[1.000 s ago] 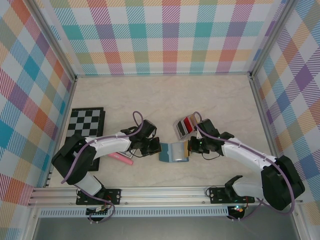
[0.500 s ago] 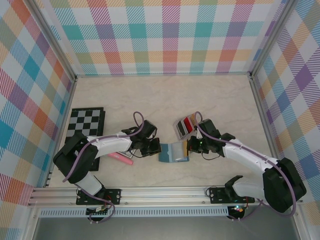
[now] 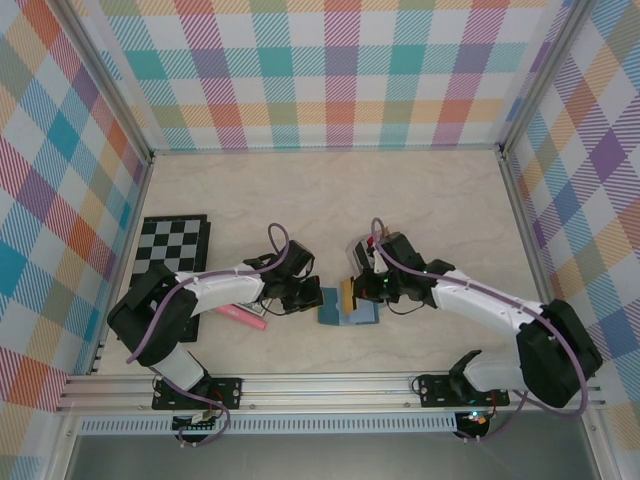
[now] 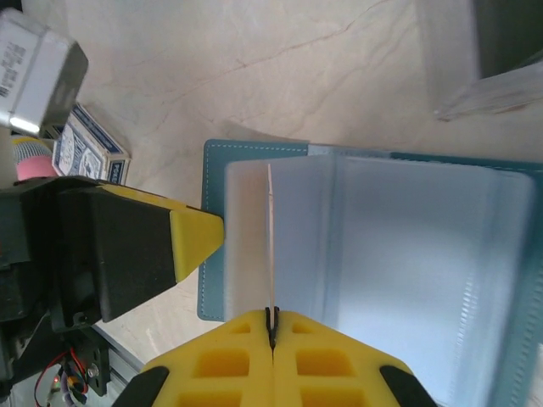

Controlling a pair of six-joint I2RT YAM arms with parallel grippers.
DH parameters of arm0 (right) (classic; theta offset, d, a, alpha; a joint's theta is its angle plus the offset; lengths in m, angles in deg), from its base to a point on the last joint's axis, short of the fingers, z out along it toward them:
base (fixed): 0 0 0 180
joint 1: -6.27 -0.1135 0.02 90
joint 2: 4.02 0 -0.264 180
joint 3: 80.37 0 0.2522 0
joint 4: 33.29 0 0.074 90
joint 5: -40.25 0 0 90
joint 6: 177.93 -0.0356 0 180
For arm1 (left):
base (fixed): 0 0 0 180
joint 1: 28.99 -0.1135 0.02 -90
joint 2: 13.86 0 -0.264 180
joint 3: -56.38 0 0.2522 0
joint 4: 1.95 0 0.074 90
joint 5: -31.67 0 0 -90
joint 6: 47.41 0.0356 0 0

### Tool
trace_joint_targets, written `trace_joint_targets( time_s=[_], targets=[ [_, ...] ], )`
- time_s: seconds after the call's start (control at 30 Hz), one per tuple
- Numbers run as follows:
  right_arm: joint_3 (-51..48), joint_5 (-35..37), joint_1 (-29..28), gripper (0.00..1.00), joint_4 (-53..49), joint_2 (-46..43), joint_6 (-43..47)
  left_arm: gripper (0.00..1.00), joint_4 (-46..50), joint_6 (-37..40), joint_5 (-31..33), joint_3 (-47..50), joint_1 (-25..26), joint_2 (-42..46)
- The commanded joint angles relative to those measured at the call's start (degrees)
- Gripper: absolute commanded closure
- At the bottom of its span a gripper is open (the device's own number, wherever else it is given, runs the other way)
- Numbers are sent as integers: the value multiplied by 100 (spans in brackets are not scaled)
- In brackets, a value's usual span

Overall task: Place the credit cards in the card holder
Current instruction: Flip over the card slot in the card holder.

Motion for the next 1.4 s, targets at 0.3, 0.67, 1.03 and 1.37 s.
trace_joint_targets(
  time_s=[0.3,0.67,1.03,1.37],
  targets=[
    [30,25,-167,95,701,766,-462,100,47,159,76,231,37,-62],
    [-225,140,-157,95,833,932,-691,63,539,181,781,359,54,461],
    [-243,103,-124,95,911,815,-751,42,-218,207,341,329,62,274],
    [-551,-51,181,94,894,242,-730,74,1,416,291,82,84,-319]
  ],
)
